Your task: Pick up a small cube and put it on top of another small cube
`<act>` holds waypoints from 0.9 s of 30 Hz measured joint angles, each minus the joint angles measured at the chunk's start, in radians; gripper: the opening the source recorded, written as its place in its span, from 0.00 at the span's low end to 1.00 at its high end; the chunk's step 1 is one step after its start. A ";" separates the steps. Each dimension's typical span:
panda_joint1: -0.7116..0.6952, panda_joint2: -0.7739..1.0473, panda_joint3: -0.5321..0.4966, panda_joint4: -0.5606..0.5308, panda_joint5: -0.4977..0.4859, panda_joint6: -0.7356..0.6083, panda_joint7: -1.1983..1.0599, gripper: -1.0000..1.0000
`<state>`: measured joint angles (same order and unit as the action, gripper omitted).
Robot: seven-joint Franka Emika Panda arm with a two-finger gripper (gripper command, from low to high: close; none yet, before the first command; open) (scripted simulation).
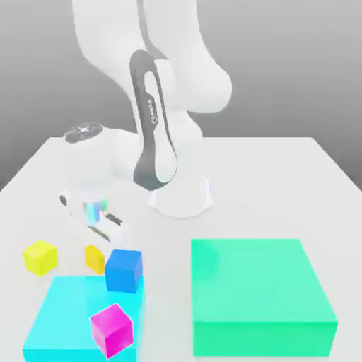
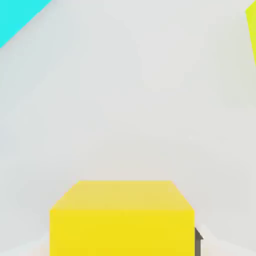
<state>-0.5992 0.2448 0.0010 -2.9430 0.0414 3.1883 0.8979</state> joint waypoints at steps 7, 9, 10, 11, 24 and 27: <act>0.065 -0.204 -0.087 -0.034 -0.083 -0.168 0.064 0.00; 0.063 -0.276 -0.085 -0.048 -0.085 -0.227 0.062 0.00; 0.064 -0.309 -0.087 -0.051 -0.087 -0.254 0.055 0.00; 0.068 -0.335 -0.079 -0.037 -0.095 -0.287 0.064 0.00; 0.196 -0.518 0.135 0.225 0.006 -0.733 0.532 0.00; 0.194 -0.436 0.147 0.211 0.006 -0.643 0.564 0.00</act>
<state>-0.4049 -0.1910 0.1479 -2.7324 0.0469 2.5450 1.4622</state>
